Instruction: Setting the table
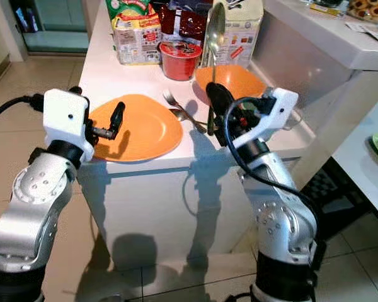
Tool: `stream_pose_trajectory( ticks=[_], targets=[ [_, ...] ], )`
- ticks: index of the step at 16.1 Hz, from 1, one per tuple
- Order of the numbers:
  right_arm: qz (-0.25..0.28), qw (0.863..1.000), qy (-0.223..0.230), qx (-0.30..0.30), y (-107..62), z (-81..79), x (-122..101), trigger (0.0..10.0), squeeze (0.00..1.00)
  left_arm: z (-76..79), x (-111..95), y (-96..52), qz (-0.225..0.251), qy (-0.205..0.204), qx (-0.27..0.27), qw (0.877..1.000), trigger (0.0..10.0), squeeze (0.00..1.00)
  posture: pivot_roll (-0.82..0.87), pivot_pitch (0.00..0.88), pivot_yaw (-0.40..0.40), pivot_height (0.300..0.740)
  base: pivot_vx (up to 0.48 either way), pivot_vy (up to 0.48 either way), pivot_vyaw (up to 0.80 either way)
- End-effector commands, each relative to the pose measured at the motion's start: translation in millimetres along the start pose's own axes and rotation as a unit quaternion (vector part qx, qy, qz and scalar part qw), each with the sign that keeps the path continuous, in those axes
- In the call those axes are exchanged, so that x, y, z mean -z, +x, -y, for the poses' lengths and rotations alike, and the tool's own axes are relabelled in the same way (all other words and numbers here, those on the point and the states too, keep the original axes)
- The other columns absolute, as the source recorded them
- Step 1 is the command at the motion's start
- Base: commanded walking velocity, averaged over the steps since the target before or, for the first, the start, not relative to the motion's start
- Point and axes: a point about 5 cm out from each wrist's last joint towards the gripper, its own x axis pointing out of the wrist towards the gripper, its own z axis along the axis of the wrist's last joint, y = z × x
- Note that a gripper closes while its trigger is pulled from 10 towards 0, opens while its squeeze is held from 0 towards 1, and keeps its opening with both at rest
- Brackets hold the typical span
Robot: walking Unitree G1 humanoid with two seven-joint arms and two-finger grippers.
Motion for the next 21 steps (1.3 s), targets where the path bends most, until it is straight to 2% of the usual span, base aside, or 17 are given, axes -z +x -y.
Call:
stream_pose_trajectory(
  ticks=[1,5,9,13,18,21],
  targets=[
    [-0.005,1.000,-0.015,0.007,-1.9,-0.1,-2.2,10.0,0.00,3.5,-1.3,-0.2,-0.001,0.001,0.006,1.000,10.0,0.00,0.03,0.000,-0.052,0.740,-0.259,0.000,0.00],
    [-0.032,0.998,-0.045,0.036,-9.1,-0.7,1.9,10.0,0.00,4.4,2.8,-2.4,-0.014,0.001,-0.001,1.000,10.0,0.00,0.01,0.000,-0.052,0.740,0.000,0.000,0.00],
    [-0.037,0.996,-0.057,0.053,-12.2,-3.0,3.5,10.0,0.00,6.3,7.4,-2.3,-0.023,0.006,-0.004,1.000,10.0,0.00,0.00,0.000,-0.038,0.740,0.000,0.000,0.00],
    [-0.038,0.992,-0.073,0.091,-8.9,0.1,14.0,10.0,0.00,3.1,9.3,13.3,-0.022,0.009,-0.023,0.999,10.0,0.00,-0.01,0.000,-0.020,0.740,0.000,0.000,0.00],
    [-0.047,0.988,-0.103,0.109,-6.1,9.1,16.2,10.0,0.00,3.3,12.7,19.1,-0.027,0.019,-0.032,0.999,10.0,0.00,-0.01,0.000,-0.028,0.740,0.000,-0.345,0.00],
    [-0.050,0.986,-0.116,0.109,-2.9,12.1,15.9,10.0,0.00,4.0,11.7,22.7,-0.025,0.026,-0.036,0.999,10.0,0.00,0.00,0.000,-0.034,0.740,0.000,-0.480,0.48]
  ],
)
